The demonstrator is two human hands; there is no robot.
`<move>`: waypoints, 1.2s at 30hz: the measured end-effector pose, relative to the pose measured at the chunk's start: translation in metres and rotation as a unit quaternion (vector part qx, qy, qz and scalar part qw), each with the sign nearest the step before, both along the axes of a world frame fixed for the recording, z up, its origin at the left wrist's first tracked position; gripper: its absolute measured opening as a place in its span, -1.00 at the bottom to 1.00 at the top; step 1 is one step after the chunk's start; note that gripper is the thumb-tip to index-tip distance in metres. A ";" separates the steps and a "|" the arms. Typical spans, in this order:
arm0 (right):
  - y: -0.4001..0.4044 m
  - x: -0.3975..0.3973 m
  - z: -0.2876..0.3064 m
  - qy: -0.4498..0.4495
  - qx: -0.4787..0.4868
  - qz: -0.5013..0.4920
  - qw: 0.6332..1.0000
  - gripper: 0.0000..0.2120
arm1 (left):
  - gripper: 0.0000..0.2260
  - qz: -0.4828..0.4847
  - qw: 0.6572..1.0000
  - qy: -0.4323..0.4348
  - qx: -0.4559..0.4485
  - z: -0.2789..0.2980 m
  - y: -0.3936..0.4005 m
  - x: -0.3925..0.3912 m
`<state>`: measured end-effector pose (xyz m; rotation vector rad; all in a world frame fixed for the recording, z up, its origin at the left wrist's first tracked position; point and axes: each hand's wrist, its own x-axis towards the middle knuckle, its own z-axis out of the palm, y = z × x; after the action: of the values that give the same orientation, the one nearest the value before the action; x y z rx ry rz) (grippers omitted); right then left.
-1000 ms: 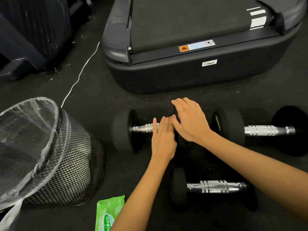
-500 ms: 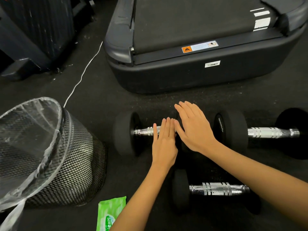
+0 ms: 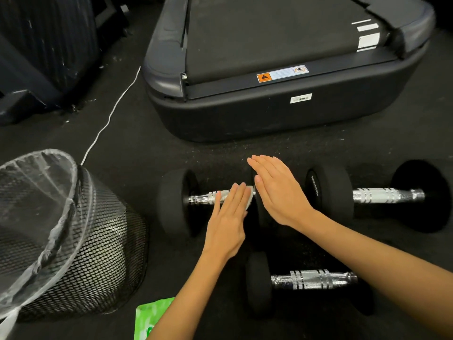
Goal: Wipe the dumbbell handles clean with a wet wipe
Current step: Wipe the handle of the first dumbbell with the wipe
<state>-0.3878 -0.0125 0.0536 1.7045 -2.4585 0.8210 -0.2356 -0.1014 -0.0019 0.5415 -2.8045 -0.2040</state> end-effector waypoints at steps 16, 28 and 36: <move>0.003 0.005 0.004 0.000 -0.003 0.004 1.000 -0.50 | -0.76 0.024 0.996 -0.069 0.056 0.034 -0.036 -0.029; 0.002 0.003 0.004 0.012 0.004 0.004 1.000 -0.50 | -0.27 -0.030 0.994 -0.052 -0.087 0.012 -0.012 0.010; 0.000 0.001 0.004 0.012 0.011 -0.004 1.000 -0.51 | -0.36 0.020 0.981 -0.089 -0.169 0.009 -0.007 0.010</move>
<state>-0.3870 -0.0129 0.0579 1.7016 -2.4662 0.7696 -0.2254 -0.1088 0.0075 0.5565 -2.9032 0.3402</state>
